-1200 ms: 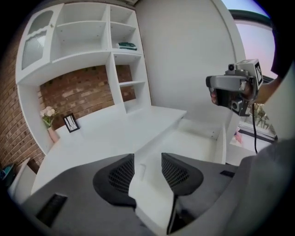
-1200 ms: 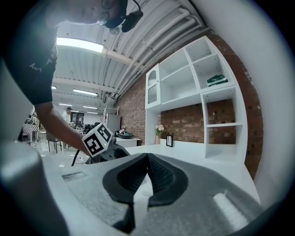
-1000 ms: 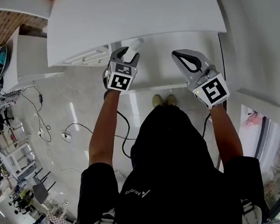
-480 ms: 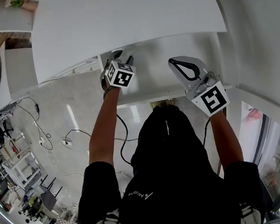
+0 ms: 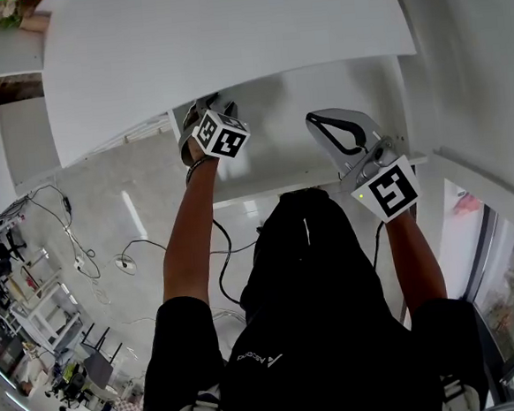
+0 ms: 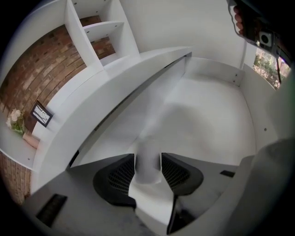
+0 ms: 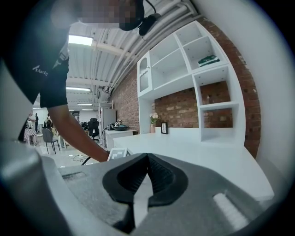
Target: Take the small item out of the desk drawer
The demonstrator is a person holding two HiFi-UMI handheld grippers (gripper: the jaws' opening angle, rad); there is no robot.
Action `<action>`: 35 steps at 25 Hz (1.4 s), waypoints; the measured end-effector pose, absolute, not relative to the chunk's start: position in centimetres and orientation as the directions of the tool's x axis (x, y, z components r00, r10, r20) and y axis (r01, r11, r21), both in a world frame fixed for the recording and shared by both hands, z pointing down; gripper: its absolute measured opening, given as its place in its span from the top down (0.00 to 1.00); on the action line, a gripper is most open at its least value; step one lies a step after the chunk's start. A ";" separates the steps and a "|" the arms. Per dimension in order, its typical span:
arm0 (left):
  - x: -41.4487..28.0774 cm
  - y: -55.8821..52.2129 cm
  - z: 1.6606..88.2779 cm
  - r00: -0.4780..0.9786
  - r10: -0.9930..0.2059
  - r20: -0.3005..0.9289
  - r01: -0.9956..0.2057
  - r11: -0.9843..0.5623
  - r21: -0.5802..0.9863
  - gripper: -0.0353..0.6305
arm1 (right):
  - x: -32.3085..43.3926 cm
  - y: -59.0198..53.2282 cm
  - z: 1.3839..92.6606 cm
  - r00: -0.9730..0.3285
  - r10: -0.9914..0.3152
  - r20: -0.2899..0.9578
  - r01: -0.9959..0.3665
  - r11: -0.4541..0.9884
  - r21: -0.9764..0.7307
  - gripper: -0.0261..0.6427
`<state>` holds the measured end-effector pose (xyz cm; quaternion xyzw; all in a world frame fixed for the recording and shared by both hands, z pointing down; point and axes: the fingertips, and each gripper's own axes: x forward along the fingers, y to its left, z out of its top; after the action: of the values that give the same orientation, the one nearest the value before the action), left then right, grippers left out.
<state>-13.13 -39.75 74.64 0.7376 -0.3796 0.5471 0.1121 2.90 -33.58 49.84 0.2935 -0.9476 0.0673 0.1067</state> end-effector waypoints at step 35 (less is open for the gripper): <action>-7.2 -33.3 51.9 0.470 -0.687 0.553 -0.798 -0.599 -0.065 0.72 | 3.1 -30.5 42.8 -0.805 -0.583 0.108 -0.588 0.809 -0.012 0.96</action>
<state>-7.24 -33.35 51.90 0.8514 -0.4363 0.2729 0.1016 3.15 -30.47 42.81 0.3082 -0.9498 0.0223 0.0497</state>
